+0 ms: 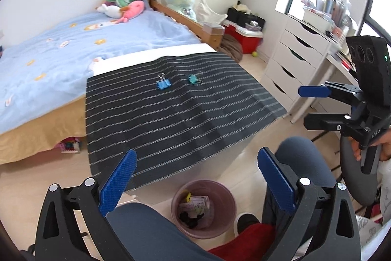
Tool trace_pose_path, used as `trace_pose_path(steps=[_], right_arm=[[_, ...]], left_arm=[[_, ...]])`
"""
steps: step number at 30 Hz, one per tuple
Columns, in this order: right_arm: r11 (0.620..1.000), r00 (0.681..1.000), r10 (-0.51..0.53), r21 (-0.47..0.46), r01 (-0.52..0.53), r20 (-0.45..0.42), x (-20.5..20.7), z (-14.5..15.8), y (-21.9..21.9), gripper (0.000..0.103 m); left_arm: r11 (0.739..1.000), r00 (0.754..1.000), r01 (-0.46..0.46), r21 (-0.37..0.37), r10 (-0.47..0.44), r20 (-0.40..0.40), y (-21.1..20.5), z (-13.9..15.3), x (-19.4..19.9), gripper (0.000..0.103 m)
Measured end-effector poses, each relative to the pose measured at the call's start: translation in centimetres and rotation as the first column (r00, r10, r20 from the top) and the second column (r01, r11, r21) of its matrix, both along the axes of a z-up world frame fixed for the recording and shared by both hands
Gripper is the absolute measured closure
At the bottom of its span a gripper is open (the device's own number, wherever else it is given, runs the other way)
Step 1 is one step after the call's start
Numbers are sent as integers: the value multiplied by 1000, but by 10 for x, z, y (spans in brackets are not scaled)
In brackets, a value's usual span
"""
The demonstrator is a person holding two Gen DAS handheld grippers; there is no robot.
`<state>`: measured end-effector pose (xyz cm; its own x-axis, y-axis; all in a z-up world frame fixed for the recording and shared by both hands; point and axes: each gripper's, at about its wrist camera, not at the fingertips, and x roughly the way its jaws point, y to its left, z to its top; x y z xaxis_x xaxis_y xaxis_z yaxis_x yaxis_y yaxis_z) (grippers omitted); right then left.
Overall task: Collect trash
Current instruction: 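Move the right gripper down to the teal binder clip on the mat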
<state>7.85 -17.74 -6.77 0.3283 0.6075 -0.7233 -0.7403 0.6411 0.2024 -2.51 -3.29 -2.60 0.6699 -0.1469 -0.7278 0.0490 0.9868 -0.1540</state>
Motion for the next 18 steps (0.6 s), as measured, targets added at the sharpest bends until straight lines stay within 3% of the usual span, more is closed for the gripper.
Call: trace_pose_path(steps=[13,18], right_arm=[[999,999,-32,-17,33,5,74,12,34,5],[998,997,-50,-28,48,-57,118,6,54,5]], left_arm=[[999,999,-49,-5,49,10,25,0,41,8],[999,999,-53,-9,53,6,29,-2,50,8]])
